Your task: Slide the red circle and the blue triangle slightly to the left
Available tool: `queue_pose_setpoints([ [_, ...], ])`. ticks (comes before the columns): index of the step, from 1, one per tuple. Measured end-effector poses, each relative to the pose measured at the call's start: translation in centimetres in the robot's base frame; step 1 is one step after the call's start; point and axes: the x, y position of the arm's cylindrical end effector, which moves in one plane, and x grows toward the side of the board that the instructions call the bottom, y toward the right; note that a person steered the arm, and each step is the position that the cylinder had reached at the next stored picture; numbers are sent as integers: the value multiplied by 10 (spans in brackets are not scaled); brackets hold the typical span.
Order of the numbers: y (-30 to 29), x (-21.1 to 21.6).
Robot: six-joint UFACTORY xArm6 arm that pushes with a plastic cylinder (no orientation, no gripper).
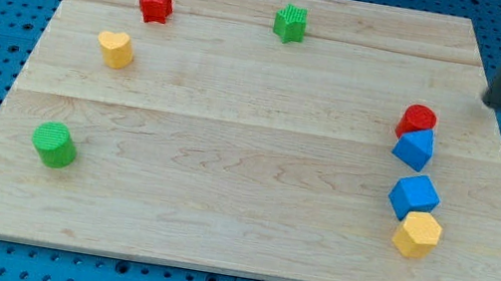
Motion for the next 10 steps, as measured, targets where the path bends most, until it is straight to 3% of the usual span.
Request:
queue_pose_setpoints([
  [1,-6,73],
  [4,-102,32],
  [6,-87,8],
  [7,-90,-36],
  [8,-162,-92],
  [9,-266,-69],
  [10,-371,-98],
])
